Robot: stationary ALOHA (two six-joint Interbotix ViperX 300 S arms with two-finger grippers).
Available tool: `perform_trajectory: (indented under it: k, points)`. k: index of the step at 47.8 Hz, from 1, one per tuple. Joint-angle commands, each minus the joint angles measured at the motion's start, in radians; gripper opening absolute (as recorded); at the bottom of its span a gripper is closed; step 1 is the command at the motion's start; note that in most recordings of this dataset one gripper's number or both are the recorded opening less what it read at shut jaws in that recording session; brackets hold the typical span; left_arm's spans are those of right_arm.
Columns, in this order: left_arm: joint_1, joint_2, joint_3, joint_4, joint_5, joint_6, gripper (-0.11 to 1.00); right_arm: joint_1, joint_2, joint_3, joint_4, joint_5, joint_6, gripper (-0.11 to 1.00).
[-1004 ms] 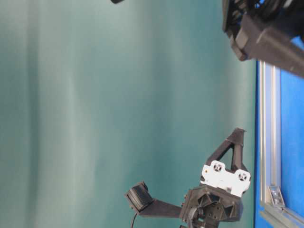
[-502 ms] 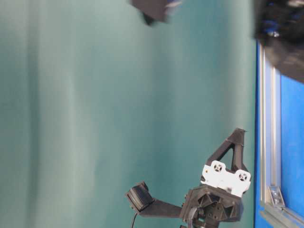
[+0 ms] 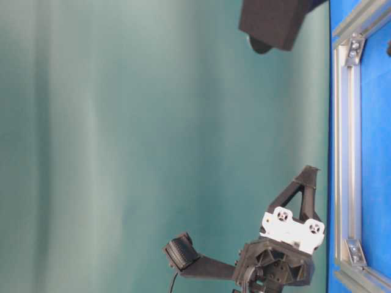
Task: Insert the wire through the string loop located on the left side.
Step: 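Lower the right gripper and grasp the black USB cable near its plug, then lift the cable plug with the right gripper, pointing it left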
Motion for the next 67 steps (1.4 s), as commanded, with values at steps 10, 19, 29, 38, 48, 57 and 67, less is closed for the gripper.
perform_trajectory:
  k: [10,19,29,38,48,57,67]
  points:
    - [0.000,-0.037,-0.009,0.002,-0.005,0.000,0.00,0.005,-0.014,-0.008,0.000,0.000,-0.017,0.27]
    - [0.000,-0.037,-0.008,0.002,-0.005,0.000,0.00,0.003,-0.015,-0.006,-0.005,0.003,-0.017,0.00]
    - [0.000,-0.037,-0.008,0.002,0.000,0.000,0.00,0.003,-0.017,-0.011,-0.005,0.003,-0.015,0.00]
    - [0.000,-0.037,-0.008,0.002,0.000,0.000,0.00,0.005,-0.067,-0.003,-0.005,0.028,-0.011,0.00]
    - [0.000,-0.037,-0.008,0.002,0.000,-0.002,0.00,0.003,-0.184,-0.005,-0.005,0.123,-0.017,0.00]
    - [0.000,-0.037,-0.008,0.002,0.000,-0.003,0.00,0.005,-0.250,-0.002,-0.005,0.189,-0.018,0.00]
    - [0.000,-0.037,-0.008,0.002,0.002,-0.003,0.00,0.003,-0.249,-0.002,-0.005,0.193,-0.018,0.00]
